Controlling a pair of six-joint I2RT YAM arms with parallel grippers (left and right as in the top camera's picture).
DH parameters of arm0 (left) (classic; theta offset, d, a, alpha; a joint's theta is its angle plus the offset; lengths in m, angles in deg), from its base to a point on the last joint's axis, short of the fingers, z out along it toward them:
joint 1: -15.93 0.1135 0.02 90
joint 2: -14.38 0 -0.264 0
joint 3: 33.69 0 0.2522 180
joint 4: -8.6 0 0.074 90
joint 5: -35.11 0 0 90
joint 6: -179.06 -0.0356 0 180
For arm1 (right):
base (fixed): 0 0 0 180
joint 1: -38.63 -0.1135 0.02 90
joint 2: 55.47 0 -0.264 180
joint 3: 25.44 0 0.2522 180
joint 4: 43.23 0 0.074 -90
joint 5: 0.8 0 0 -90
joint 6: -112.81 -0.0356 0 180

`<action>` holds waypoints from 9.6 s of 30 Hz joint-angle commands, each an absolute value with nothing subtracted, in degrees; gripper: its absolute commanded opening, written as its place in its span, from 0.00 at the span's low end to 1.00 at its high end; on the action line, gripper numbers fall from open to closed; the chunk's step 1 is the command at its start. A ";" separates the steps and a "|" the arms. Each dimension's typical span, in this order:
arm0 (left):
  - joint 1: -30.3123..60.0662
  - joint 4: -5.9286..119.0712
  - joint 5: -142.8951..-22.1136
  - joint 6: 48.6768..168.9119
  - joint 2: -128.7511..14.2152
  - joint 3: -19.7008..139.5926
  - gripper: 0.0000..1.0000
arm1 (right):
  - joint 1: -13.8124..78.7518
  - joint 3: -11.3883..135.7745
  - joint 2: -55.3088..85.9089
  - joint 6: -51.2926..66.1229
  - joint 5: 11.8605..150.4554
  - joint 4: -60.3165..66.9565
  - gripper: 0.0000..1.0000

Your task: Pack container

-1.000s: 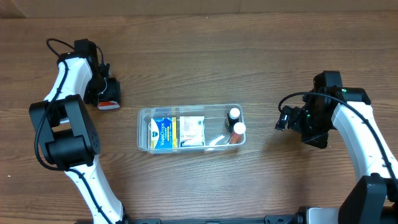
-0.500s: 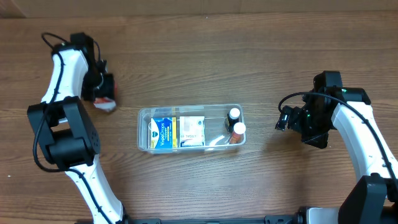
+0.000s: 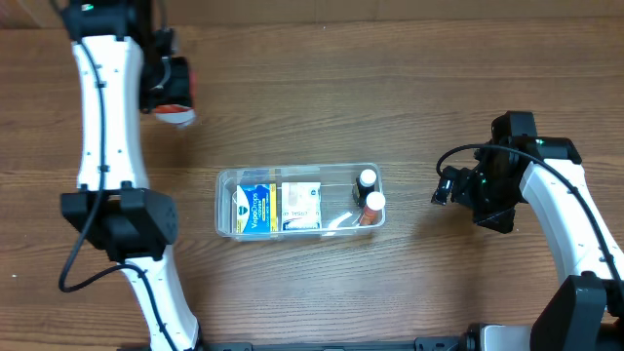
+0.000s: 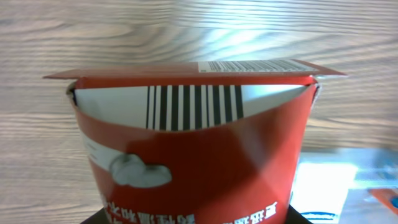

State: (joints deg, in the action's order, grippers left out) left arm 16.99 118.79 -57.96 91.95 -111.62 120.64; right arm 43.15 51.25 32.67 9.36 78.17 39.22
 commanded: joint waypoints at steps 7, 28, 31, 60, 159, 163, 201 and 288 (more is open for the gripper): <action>0.22 119.18 -59.45 101.81 -94.33 122.72 0.43 | 43.61 52.59 32.42 9.56 78.94 39.81 1.00; -12.04 113.19 -52.17 118.20 -70.72 82.07 0.37 | 43.58 52.59 32.42 9.51 78.87 39.74 1.00; -13.68 105.50 -54.27 119.21 -73.23 79.68 0.35 | 43.58 52.59 32.42 9.49 78.87 39.85 1.00; -23.27 94.74 -65.04 121.00 -100.27 77.61 0.67 | 43.58 52.59 32.42 9.51 78.66 39.85 1.00; 26.41 89.70 -56.21 92.89 -16.21 38.18 1.00 | 33.25 27.23 -25.32 14.37 94.65 11.13 1.00; 26.41 89.67 -56.21 92.87 -16.21 38.18 1.00 | 33.25 16.68 -34.65 14.32 92.53 2.13 1.00; 26.41 89.67 -56.21 92.89 -16.21 38.18 1.00 | 33.18 -11.24 -55.31 24.55 89.54 -24.62 1.00; 22.23 26.31 -60.84 93.99 14.17 -19.66 1.00 | 33.18 -11.24 -55.31 24.55 89.54 -24.62 1.00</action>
